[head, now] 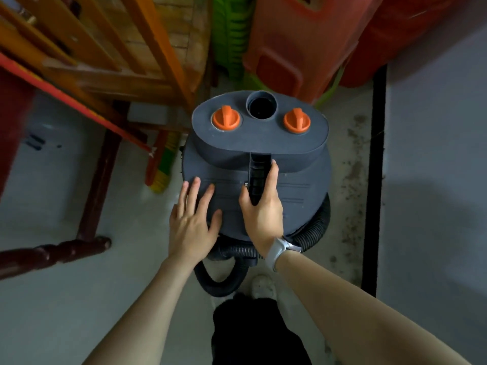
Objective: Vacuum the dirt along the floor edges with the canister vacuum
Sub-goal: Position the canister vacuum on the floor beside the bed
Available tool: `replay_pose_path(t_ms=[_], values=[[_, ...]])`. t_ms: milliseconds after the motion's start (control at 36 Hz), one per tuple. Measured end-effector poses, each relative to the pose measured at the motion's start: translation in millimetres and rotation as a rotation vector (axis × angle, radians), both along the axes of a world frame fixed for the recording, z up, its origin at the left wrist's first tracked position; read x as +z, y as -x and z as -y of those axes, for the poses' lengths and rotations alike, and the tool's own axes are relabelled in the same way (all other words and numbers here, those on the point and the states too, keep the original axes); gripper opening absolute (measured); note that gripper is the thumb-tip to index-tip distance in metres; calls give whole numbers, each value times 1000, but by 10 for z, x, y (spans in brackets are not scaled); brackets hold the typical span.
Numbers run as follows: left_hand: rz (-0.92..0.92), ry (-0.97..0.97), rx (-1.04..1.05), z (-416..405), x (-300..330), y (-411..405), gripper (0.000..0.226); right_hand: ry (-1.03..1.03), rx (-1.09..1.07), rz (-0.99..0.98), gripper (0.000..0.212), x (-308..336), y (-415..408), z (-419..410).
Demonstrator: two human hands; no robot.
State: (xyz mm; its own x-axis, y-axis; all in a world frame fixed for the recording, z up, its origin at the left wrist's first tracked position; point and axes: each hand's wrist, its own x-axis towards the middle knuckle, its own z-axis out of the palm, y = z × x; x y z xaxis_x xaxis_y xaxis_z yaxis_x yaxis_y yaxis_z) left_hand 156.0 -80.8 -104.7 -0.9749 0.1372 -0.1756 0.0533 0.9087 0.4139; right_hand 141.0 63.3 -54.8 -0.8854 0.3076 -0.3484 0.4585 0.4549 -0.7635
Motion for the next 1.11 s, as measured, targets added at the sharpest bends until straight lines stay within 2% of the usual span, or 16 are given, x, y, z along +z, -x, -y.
replay_pose_path(t_ms=[83, 639, 889, 1111], values=[[93, -36, 55, 126, -4, -273, 61, 46, 4, 27, 79, 21, -256, 149], [70, 84, 154, 1193, -30, -2260, 57, 44, 166, 120, 81, 128, -2001, 1269], [81, 111, 331, 1766, -3, -3039, 57, 45, 347, 158, 83, 133, -2539, 1929], [104, 92, 573, 2061, 17, -3719, 57, 23, 599, 178, 83, 154, -2945, 2389]])
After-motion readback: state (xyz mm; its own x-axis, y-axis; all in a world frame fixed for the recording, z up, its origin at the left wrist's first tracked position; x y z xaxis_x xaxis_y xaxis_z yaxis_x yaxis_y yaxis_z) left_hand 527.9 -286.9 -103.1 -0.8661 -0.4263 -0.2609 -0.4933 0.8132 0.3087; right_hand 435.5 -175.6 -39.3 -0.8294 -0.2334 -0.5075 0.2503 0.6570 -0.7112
